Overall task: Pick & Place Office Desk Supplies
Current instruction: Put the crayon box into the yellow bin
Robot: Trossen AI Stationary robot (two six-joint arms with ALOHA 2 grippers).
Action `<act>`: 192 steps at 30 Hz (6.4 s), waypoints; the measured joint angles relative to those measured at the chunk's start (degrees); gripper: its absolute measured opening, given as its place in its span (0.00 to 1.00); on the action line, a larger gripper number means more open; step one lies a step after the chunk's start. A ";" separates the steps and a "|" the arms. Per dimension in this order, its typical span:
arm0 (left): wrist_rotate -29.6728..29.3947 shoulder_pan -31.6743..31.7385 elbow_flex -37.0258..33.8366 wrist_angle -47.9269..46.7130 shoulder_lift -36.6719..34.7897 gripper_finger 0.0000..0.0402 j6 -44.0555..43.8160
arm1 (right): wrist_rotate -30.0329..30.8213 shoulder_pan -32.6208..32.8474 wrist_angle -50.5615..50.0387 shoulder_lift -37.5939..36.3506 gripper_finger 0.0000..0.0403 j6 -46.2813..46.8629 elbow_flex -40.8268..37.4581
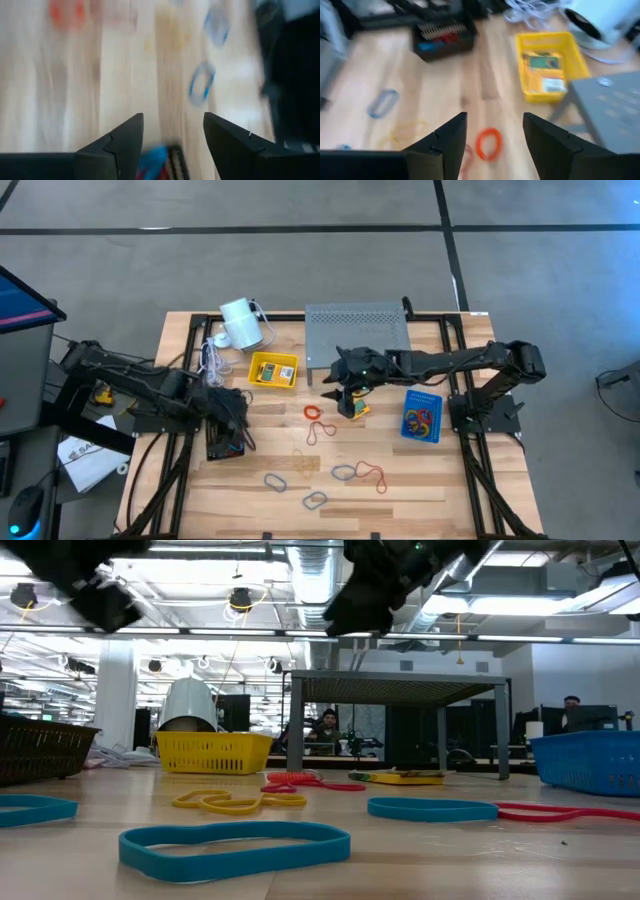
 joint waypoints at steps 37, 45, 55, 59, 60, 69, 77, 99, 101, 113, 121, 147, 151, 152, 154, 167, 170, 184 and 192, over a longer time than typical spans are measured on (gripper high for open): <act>-0.04 21.60 -12.11 67.31 9.85 0.51 7.15 | 41.71 20.65 -40.98 17.19 0.33 1.75 6.11; -0.08 21.60 -12.11 66.89 9.89 0.51 7.47 | 41.91 22.44 -43.05 22.18 0.33 2.84 6.11; -0.12 21.93 -12.11 66.52 9.89 0.51 8.44 | 40.37 26.92 -43.15 21.27 0.33 13.71 6.16; -0.10 21.90 -12.11 66.52 9.89 0.51 8.52 | 40.46 27.93 -42.78 21.27 0.33 17.38 6.16; -0.10 21.90 -12.11 66.52 9.89 0.51 8.56 | 40.44 27.91 -42.67 21.27 0.33 18.16 6.16; -0.10 21.90 -12.11 66.52 9.89 0.51 8.50 | 40.02 27.83 -40.47 21.27 0.33 19.11 6.10; -0.10 21.90 -12.11 66.52 9.89 0.51 8.50 | 38.95 27.41 -36.55 21.31 0.33 19.11 1.93; -0.10 21.90 -12.11 66.52 9.89 0.51 8.63 | 39.05 21.52 -29.79 21.31 0.33 14.53 -1.45; -0.10 21.90 -12.11 66.52 9.89 0.51 8.63 | 38.81 20.97 -29.15 21.31 0.33 14.02 -1.45; -0.10 21.90 -12.11 66.52 9.89 0.51 8.63 | 35.61 18.78 -24.31 21.67 0.27 12.79 -3.47; -0.10 21.90 -12.11 66.52 9.89 0.51 8.65 | 35.41 19.43 -22.71 22.12 0.02 11.59 -4.36; -0.12 21.90 -12.08 65.95 9.87 0.51 20.91 | 32.43 19.54 -29.80 8.72 0.00 17.58 2.60; -0.12 21.89 -12.08 65.82 9.87 0.51 22.45 | 31.01 19.98 -28.35 3.56 0.00 17.83 2.61; -0.11 21.75 -12.08 65.57 9.87 0.51 22.92 | 30.53 19.98 -27.93 2.43 0.00 17.79 2.61; -0.12 21.29 -12.08 64.10 9.87 0.51 24.96 | 29.92 19.96 -26.64 0.24 0.00 17.77 2.61; -8.20 14.23 -12.08 59.04 9.93 0.51 32.26 | 28.80 18.98 -19.95 -4.16 0.00 14.58 3.82; -12.36 13.02 -12.08 57.81 9.94 0.51 34.09 | 28.35 18.26 -18.59 -4.11 0.00 14.44 4.68; -13.01 11.18 -12.08 57.88 10.06 0.65 34.20 | 25.59 15.70 -12.82 -4.07 0.00 8.74 6.05; -13.01 9.60 -12.08 60.00 10.05 0.67 34.01 | 23.12 13.76 -10.14 -4.04 0.00 7.07 6.05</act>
